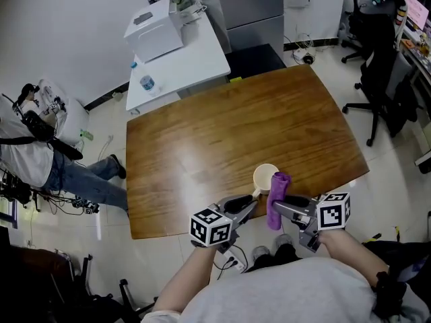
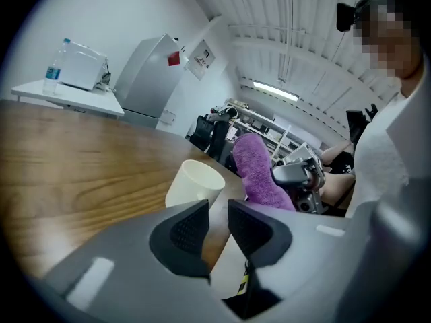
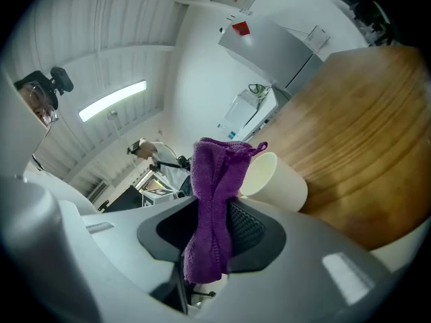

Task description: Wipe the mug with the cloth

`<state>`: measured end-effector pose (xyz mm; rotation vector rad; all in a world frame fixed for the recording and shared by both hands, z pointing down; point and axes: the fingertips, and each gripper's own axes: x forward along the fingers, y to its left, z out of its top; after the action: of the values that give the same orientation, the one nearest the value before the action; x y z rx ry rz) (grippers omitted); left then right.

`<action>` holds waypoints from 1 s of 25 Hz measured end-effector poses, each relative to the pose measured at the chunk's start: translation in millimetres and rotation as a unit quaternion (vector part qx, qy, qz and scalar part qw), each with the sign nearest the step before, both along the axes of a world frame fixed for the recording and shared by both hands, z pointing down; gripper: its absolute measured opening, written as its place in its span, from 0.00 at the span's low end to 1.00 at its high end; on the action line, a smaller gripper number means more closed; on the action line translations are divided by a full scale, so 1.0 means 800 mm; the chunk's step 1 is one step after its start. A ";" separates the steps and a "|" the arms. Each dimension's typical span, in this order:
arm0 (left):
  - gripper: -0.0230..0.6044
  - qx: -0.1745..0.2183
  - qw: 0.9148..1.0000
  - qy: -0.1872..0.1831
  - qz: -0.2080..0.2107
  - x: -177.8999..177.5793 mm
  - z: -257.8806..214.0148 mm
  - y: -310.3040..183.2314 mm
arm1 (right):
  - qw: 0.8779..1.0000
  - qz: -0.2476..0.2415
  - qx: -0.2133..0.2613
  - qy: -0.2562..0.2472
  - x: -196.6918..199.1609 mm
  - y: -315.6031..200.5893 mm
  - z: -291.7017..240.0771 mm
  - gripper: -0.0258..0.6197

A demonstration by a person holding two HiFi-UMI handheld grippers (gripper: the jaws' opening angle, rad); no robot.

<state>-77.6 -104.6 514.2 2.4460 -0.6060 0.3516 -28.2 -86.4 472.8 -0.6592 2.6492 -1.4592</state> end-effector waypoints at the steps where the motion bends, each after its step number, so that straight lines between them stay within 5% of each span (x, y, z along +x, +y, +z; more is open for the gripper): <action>1: 0.15 -0.003 1.000 -0.004 -0.002 0.002 0.007 -0.003 | 1.000 0.012 -0.007 0.002 0.003 -0.004 0.006 0.24; 10: 0.19 0.030 0.999 -0.024 -0.004 -0.002 0.008 -0.020 | 0.997 0.063 -0.040 -0.021 0.008 -0.015 0.029 0.24; 18: 0.21 0.011 0.999 -0.037 0.013 0.009 0.038 -0.027 | 0.995 0.092 -0.045 -0.020 0.013 -0.019 0.041 0.24; 25: 0.13 0.003 0.999 -0.023 0.027 0.024 0.036 -0.019 | 0.989 0.137 -0.037 -0.032 0.018 -0.033 0.044 0.24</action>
<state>-58.7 -119.7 543.0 2.4692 -0.5609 0.4290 -13.8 -112.5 508.1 -0.9238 2.3519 -1.4778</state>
